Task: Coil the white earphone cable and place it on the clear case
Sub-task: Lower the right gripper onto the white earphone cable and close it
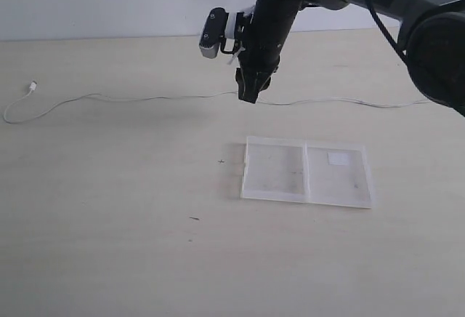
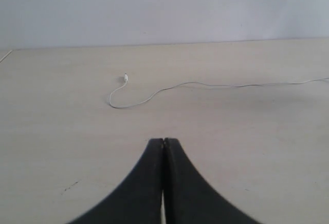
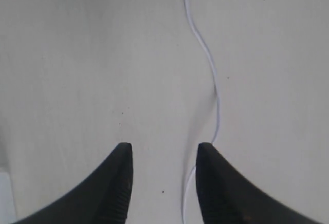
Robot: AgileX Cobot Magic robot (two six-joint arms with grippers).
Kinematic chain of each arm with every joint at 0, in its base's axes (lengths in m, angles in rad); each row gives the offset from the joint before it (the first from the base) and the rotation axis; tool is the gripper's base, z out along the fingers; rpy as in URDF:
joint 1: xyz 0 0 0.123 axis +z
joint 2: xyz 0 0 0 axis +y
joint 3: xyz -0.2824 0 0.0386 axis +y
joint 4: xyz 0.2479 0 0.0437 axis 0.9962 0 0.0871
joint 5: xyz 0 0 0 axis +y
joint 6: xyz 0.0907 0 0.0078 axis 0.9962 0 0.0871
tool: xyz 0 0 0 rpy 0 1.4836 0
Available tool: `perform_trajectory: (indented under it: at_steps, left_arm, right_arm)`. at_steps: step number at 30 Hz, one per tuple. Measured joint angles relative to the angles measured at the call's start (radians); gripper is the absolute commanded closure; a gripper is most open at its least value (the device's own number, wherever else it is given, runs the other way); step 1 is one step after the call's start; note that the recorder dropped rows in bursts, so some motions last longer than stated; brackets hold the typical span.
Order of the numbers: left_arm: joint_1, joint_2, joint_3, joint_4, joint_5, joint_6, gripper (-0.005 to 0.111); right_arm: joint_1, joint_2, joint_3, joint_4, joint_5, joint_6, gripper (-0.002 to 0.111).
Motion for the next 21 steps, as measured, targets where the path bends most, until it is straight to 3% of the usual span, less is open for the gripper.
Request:
perform_trajectory:
  at_steps: [21]
  left_arm:
    - [0.000, 0.000, 0.000, 0.000, 0.000, 0.000, 0.107]
  right_arm:
    - [0.000, 0.072, 0.000, -0.125, -0.097, 0.173, 0.068]
